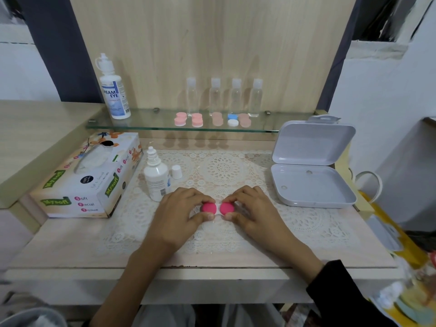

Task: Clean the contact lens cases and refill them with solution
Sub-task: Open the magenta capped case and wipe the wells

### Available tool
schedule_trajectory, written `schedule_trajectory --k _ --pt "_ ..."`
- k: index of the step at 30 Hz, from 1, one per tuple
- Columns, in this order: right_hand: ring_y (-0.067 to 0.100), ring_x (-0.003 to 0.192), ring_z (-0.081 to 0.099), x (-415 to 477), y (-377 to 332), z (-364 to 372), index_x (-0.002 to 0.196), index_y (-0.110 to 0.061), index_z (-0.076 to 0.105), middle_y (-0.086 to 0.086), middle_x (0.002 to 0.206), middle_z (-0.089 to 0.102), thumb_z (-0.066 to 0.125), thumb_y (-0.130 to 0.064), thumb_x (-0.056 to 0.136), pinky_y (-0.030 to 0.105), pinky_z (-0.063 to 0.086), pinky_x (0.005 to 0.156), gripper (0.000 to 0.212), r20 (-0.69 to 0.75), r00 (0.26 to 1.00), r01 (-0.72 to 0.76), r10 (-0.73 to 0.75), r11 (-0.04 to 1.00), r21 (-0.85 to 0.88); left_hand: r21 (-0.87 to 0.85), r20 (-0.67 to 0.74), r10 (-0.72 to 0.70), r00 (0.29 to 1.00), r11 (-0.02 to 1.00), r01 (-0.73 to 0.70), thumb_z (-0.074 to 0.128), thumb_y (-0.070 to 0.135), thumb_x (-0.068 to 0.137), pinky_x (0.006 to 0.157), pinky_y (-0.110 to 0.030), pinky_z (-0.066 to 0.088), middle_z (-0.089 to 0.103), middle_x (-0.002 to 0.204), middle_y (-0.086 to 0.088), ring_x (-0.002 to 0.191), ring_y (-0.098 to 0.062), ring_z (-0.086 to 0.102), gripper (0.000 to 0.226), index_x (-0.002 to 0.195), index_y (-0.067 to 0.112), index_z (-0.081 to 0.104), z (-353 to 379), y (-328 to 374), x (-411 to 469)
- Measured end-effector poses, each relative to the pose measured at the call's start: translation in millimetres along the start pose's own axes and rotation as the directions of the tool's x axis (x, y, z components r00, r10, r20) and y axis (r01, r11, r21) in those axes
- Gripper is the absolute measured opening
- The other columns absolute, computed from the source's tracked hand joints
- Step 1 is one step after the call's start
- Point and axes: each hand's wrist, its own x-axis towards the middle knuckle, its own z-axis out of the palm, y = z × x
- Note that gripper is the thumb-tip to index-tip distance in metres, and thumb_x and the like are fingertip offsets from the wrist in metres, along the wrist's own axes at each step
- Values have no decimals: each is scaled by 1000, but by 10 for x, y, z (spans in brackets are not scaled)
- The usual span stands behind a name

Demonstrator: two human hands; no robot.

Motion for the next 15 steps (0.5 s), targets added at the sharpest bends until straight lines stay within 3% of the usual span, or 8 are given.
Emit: schedule_trajectory --k 6,11,15 --pt "8 92 42 7 0 7 104 -24 68 -13 99 58 65 -42 82 26 36 80 28 0 1000 5 -5 1000 -6 -41 -9 -33 999 999 33 74 38 76 88 -36 42 63 94 14 94 -8 51 29 104 28 71 12 19 1" --pt "5 93 41 8 -5 -3 100 -25 68 -15 98 57 59 -53 78 23 36 81 37 20 1000 -4 4 1000 21 -50 -50 -79 996 996 77 78 43 69 79 -21 39 64 86 13 89 -8 51 33 96 26 74 10 47 12" --pt "3 93 39 4 -8 -1 105 -24 68 -12 100 58 59 -45 81 19 32 80 33 15 1000 6 -6 1000 7 -71 -59 -85 995 994 80 78 50 65 77 -17 38 62 86 16 88 -2 52 34 89 26 71 30 39 -1"
